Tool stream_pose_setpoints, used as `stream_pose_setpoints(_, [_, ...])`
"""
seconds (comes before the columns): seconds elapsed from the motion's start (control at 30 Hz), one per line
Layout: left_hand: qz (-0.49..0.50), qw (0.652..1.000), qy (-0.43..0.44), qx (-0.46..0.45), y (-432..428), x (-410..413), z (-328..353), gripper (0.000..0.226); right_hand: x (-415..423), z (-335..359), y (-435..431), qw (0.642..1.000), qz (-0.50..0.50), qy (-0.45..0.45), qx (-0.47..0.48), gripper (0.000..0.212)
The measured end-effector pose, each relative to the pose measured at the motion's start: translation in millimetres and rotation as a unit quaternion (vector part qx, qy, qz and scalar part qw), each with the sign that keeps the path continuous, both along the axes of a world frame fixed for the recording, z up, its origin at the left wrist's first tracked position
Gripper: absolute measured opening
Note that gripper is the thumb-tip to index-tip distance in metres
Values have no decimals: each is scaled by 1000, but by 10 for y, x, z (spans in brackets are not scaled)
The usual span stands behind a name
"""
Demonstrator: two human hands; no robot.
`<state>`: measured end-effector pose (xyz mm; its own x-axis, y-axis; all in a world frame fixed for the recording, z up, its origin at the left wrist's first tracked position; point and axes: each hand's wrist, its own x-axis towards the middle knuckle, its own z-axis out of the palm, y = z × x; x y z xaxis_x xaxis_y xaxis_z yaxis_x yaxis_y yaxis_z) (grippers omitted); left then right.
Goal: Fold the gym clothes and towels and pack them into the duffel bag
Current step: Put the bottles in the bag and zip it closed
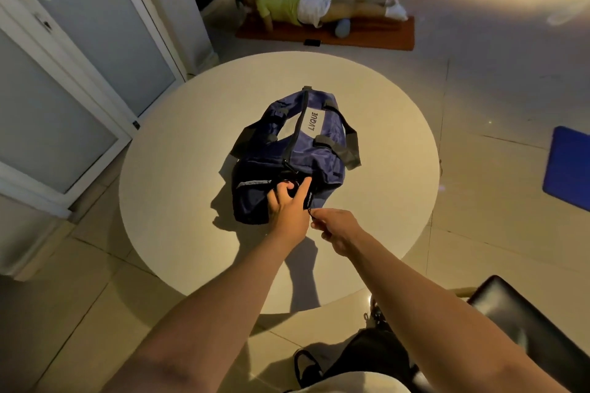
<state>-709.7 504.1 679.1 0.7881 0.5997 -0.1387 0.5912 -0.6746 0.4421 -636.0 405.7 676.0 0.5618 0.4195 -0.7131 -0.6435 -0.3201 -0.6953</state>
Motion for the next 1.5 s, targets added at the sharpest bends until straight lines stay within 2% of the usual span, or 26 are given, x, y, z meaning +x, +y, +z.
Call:
stream_pose_setpoints(0.1, [-27,999,-18,-19,-83,-75,-72,64,44,98,38,1000,2,15,-1,4])
stream_pose_setpoints(0.3, [-10,995,-88,37,-56,-50,-121,16,129,89,15,998,24,52,-23,4])
stream_pose_setpoints(0.4, [-10,996,-76,47,-18,-49,-106,6,156,29,-1,998,16,54,-24,5])
stream_pose_setpoints(0.53, [9,996,-80,44,-49,-66,-111,2,127,-21,-19,997,7,83,-2,10])
stream_pose_setpoints(0.73, [81,991,-101,31,-123,-82,-155,6,33,-265,12,984,10,173,37,36])
stream_pose_setpoints(0.8, [91,988,-118,31,-154,-83,-150,7,19,-297,95,982,-2,180,58,32])
stream_pose_setpoints(0.9, [101,985,-135,32,-152,-103,-134,7,68,-360,243,983,-36,167,71,13])
stream_pose_setpoints(1.1, [121,981,-142,49,-128,-140,-186,10,69,-478,408,982,-87,155,58,30])
stream_pose_setpoints(1.27, [136,974,-173,52,-187,-82,-114,8,9,-604,369,973,-126,190,26,22])
stream_pose_setpoints(1.33, [128,971,-190,66,-101,32,18,11,-12,-699,217,978,-122,172,-12,20])
stream_pose_setpoints(1.4, [101,978,-167,71,-25,55,103,11,-24,-759,79,987,-87,132,-43,23])
stream_pose_setpoints(1.43, [90,981,-157,68,-20,39,102,10,-37,-764,41,991,-74,100,-49,22])
stream_pose_setpoints(1.5, [83,983,-154,52,-55,-15,46,9,-78,-727,35,997,-55,-34,-52,17])
